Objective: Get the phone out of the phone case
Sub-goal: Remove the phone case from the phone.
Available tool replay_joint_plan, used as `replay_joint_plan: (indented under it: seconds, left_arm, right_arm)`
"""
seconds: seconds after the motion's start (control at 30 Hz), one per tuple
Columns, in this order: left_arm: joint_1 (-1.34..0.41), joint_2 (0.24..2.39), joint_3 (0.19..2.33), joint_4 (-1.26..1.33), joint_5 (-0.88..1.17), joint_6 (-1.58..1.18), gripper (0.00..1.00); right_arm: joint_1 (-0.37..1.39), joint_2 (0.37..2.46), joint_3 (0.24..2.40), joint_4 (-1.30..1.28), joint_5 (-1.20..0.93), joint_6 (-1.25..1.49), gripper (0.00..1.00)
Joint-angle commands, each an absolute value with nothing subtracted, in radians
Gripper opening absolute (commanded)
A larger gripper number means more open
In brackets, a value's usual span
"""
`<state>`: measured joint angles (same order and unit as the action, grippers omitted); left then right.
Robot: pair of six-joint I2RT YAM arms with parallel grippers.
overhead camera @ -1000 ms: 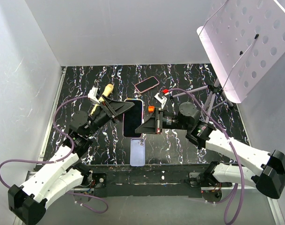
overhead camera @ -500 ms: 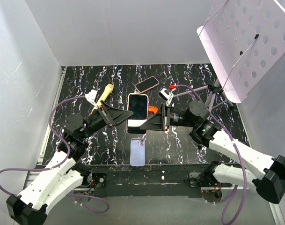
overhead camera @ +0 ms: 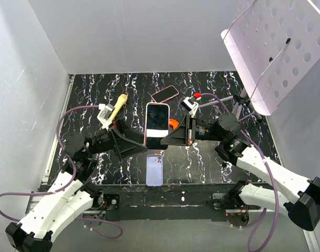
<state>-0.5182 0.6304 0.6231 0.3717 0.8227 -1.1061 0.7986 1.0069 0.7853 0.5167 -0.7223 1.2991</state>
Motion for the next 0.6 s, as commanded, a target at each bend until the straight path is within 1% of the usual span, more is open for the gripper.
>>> replay_joint_plan:
  seconds: [0.0,0.07,0.13,0.2,0.3,0.37,0.47,0.57]
  left_arm:
    - [-0.512,0.627,0.712,0.261,0.949,-0.951,0.84]
    - [-0.512,0.629,0.736,0.21,0.971,-0.899,0.8]
    - [-0.512,0.65,0.762,0.154,0.992,-0.85,0.7]
    - [-0.512,0.663,0.778,0.123,1.006,-0.819,0.62]
    - [-0.512,0.675,0.808,0.068,1.015,-0.757,0.54]
    - [-0.512,0.686,0.827,0.035,1.02,-0.724,0.51]
    - [-0.512,0.712,0.856,0.006,1.029,-0.686,0.42]
    - [-0.512,0.727,0.87,-0.026,1.035,-0.67,0.38]
  right_arm:
    - [0.795,0.977,0.799,0.658,-0.741,1.318,0.01]
    - [0.795,0.982,0.798,0.667,-0.746,1.322,0.01]
    - [0.795,0.983,0.798,0.678,-0.75,1.327,0.01]
    - [0.795,0.985,0.798,0.681,-0.756,1.327,0.01]
    - [0.795,0.983,0.796,0.683,-0.756,1.328,0.01]
    - [0.795,0.983,0.796,0.683,-0.758,1.328,0.01]
    - [0.795,0.985,0.798,0.683,-0.762,1.328,0.01]
    - [0.795,0.991,0.799,0.686,-0.765,1.328,0.01]
